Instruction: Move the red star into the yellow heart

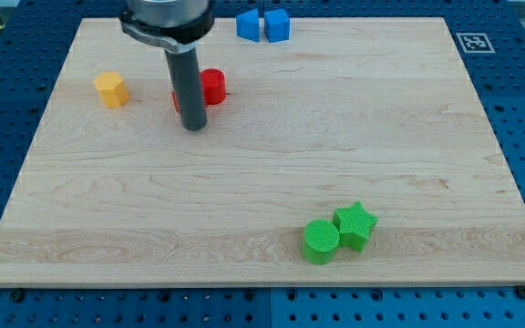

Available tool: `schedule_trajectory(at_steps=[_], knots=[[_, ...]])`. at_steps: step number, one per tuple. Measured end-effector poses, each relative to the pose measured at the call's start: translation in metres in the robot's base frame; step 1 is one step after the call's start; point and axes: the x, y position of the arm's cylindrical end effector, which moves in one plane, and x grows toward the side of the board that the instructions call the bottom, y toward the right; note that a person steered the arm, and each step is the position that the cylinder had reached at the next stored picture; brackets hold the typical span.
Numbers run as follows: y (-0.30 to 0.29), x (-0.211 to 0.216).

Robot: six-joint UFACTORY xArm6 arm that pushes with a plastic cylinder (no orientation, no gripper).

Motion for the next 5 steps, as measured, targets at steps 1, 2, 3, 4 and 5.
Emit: schedule_trajectory(at_steps=[1,2,3,4,5], knots=[[-0.016,0.000],[-0.025,-0.001],[-0.027,-0.009],[-0.027,-0.037],[-0.037,-0.043]])
